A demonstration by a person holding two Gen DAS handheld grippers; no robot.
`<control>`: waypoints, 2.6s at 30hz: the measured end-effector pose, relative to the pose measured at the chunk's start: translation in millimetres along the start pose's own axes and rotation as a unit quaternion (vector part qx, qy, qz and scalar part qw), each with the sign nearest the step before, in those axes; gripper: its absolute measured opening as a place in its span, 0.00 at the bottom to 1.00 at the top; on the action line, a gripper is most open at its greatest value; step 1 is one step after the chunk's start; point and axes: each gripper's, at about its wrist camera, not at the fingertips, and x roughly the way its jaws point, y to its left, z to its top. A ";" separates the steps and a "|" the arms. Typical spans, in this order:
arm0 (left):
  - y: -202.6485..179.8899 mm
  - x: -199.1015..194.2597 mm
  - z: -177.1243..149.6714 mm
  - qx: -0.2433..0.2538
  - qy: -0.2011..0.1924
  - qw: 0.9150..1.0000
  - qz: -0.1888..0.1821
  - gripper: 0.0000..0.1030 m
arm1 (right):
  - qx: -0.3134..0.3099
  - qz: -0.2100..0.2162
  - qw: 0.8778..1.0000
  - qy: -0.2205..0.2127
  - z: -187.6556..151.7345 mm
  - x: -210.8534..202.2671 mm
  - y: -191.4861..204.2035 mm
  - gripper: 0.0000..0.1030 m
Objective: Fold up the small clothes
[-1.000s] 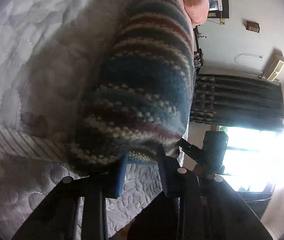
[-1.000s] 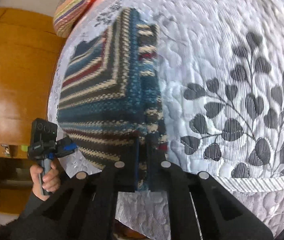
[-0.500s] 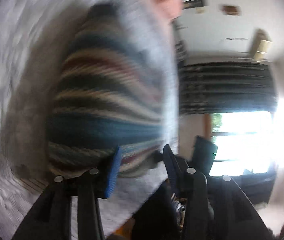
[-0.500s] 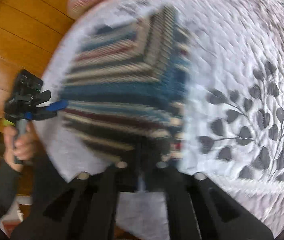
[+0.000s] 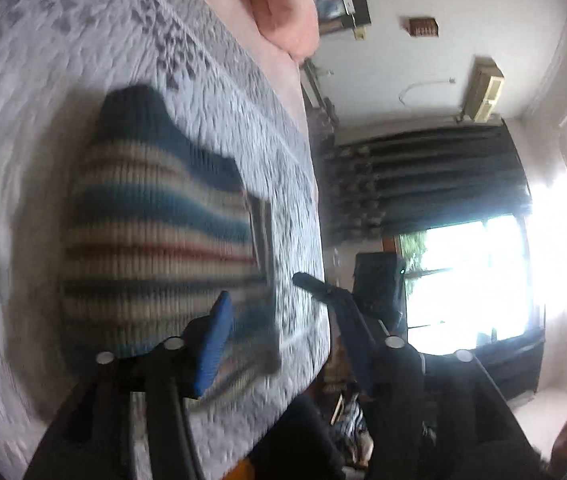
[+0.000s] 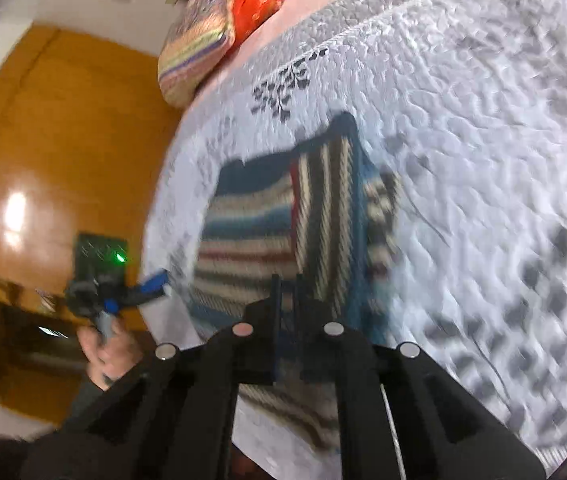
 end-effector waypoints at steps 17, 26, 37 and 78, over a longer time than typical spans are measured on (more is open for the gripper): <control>42.2 27.9 35.6 -0.020 0.051 0.988 0.148 0.30 | 0.035 -0.079 0.996 0.035 54.5 47.2 -43.6 0.00; 9.3 -6.6 -56.6 0.060 0.106 0.986 0.115 0.41 | -0.040 -0.033 0.996 0.071 -44.5 14.6 15.4 0.06; 30.4 -39.9 -112.3 0.015 0.077 0.987 0.139 0.64 | 0.013 -0.067 0.997 0.048 -85.1 -19.1 -8.1 0.17; -299.4 -152.6 -391.0 0.272 -0.180 0.831 0.451 0.89 | -0.227 -0.433 0.834 -0.256 -386.2 -205.8 337.7 0.97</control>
